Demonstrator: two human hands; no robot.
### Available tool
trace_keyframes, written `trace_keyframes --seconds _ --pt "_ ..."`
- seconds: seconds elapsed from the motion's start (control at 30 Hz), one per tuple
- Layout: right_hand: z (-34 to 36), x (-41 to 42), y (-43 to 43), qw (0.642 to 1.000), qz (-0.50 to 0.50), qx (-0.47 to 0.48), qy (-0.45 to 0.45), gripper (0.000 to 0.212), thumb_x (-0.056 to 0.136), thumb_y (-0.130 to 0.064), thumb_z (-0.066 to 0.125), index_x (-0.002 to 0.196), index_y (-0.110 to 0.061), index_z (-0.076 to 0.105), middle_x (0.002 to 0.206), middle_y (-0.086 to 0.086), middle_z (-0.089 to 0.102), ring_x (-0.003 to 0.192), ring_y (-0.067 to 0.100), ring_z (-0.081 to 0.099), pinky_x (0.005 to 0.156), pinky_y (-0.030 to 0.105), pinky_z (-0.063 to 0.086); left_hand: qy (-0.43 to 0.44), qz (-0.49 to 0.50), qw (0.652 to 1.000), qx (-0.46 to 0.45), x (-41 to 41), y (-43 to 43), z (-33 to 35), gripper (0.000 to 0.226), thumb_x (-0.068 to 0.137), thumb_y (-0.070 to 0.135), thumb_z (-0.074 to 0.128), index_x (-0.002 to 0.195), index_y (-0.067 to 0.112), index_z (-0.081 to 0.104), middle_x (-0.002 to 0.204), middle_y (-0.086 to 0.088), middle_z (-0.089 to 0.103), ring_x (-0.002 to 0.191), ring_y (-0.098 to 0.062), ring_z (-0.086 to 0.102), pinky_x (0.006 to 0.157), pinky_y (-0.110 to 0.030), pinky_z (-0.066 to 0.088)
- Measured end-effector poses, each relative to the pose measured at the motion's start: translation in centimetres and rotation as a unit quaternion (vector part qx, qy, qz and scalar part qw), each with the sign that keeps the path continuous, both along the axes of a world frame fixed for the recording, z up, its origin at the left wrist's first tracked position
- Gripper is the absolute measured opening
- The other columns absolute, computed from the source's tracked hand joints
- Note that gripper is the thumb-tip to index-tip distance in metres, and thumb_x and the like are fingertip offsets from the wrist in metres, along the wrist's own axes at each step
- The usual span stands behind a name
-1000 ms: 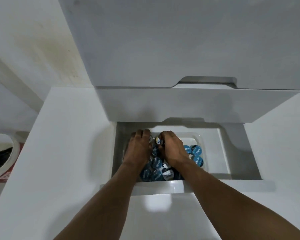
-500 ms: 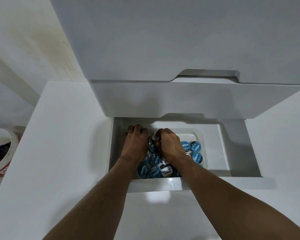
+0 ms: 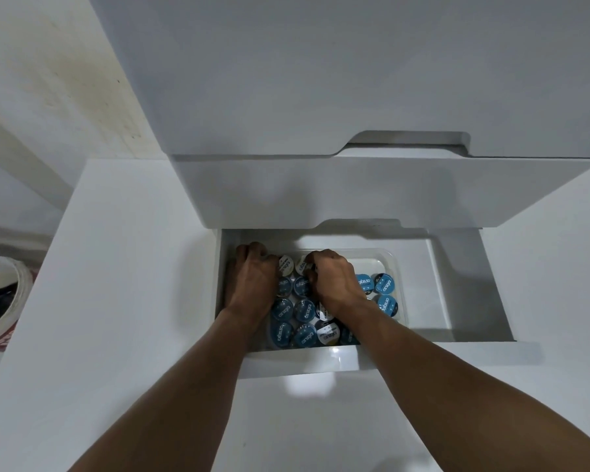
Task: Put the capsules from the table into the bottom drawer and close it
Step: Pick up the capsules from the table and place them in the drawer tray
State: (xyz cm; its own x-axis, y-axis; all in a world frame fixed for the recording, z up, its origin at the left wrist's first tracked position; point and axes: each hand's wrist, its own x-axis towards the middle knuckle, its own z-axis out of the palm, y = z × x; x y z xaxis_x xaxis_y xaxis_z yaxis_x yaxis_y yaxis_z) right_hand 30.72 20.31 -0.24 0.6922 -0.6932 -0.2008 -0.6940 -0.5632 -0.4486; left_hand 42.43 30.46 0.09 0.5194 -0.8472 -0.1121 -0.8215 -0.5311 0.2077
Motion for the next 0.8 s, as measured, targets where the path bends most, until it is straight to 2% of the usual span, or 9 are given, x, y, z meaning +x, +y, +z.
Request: trace_keyframes --seconds 0.2,0.5,0.7,0.8 --pt "-0.1 -0.1 0.0 1.0 -0.005 0.0 -0.003 0.021 0.09 -0.011 0.058 0.111 -0.01 0.06 0.109 0.015 0.062 0.094 0.029 0.059 0.081 0.035 0.051 -0.012 -0.004 0.999 -0.029 -0.4 -0.4 0.1 0.021 0.087 0.02 0.054 0.103 0.018 0.068 0.123 -0.01 0.05 0.116 -0.032 0.041 0.093 -0.044 0.042" --pt "-0.1 0.4 -0.1 1.0 -0.006 -0.007 0.007 0.018 0.091 -0.009 0.053 0.105 -0.008 0.063 0.106 0.015 0.062 0.092 0.028 0.059 0.077 0.034 0.051 0.011 -0.007 0.999 -0.044 0.1 -0.5 -0.2 0.021 0.088 0.021 0.06 0.107 0.021 0.07 0.131 -0.008 0.049 0.126 -0.03 0.035 0.104 -0.043 0.036" --pt "0.1 0.4 0.0 1.0 0.008 -0.008 -0.007 0.017 0.091 -0.01 0.049 0.101 -0.005 0.063 0.103 0.016 0.063 0.089 0.029 0.058 0.076 0.036 0.052 0.0 -0.01 1.0 -0.014 0.1 -0.6 0.2 0.023 0.09 0.023 0.056 0.109 0.023 0.069 0.134 -0.007 0.045 0.128 -0.03 0.032 0.105 -0.044 0.035" --pt "0.6 0.0 0.0 0.999 0.021 -0.006 -0.025 0.021 0.092 -0.013 0.045 0.099 -0.005 0.063 0.099 0.017 0.063 0.087 0.03 0.059 0.072 0.036 0.051 0.004 -0.012 1.0 -0.018 -0.1 -0.4 0.8 0.024 0.088 0.02 0.058 0.11 0.02 0.067 0.13 -0.01 0.047 0.123 -0.03 0.038 0.103 -0.045 0.04"
